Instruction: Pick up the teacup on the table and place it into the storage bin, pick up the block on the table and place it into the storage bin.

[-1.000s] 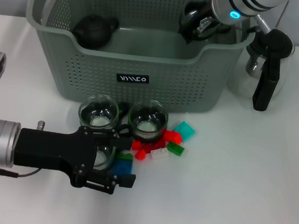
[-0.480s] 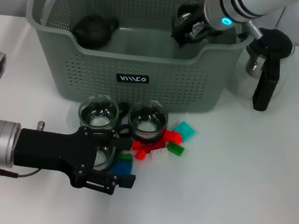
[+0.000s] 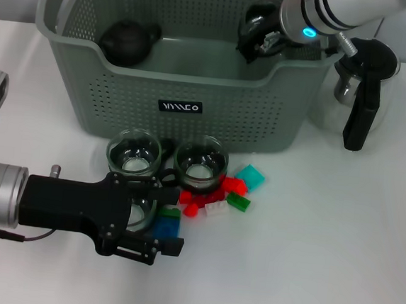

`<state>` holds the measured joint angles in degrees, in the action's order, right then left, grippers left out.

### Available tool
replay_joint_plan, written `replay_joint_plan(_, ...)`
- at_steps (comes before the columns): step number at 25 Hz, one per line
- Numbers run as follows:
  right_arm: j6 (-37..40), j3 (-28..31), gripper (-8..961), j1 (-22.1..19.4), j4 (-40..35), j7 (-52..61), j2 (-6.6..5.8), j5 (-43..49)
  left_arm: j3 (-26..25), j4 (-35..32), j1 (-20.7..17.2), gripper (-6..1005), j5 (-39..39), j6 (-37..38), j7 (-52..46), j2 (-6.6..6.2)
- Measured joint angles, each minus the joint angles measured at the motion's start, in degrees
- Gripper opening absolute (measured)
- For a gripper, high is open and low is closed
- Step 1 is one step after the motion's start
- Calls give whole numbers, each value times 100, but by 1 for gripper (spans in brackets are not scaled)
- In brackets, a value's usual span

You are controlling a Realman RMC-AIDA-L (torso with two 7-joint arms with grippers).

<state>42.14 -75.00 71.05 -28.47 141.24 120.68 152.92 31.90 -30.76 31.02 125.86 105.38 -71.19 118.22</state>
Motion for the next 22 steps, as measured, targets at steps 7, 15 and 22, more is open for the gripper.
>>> replay_joint_plan(7,-21,-7,56,-4,24,-9,0,0,0,0,0,799,-5,0,0,0)
replay_joint_plan(15,43,-11,78,-4,-31,-9,-5,0,0,0,0,797,-9,0,0,0)
replay_joint_plan(22,109,-6,207,-4,-126,-20,-9,0,0,0,0,796,-18,0,0,0)
